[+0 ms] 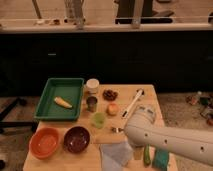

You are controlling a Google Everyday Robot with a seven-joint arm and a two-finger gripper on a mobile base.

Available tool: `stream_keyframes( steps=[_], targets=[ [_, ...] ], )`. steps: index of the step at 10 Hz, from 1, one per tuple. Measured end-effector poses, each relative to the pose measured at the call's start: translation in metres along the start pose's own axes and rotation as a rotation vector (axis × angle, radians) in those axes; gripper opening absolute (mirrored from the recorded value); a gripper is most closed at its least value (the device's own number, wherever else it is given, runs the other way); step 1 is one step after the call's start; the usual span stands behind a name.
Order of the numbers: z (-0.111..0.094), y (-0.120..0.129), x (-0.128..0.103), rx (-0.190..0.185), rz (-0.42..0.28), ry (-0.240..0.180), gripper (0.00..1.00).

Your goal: Place towel in paper cup

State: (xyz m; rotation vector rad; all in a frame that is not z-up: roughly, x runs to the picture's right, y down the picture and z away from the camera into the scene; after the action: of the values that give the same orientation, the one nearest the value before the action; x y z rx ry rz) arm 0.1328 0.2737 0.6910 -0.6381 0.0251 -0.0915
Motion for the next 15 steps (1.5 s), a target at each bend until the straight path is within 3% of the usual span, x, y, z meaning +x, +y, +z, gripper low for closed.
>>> stream_keyframes(
  steps=[4,7,9,12,15],
  targets=[
    [0.033,0.012,-0.037,-0.098,-0.045,-0.062,0.8],
    [0.043,0.02,-0.056,-0.135,-0.065,-0.098,0.8],
    [0.049,0.024,-0.064,-0.119,-0.068,-0.11,0.8],
    [0.057,0.03,-0.071,-0.042,-0.052,-0.079,0.8],
    [0.065,0.03,-0.08,-0.013,-0.062,-0.064,0.8]
  ],
)
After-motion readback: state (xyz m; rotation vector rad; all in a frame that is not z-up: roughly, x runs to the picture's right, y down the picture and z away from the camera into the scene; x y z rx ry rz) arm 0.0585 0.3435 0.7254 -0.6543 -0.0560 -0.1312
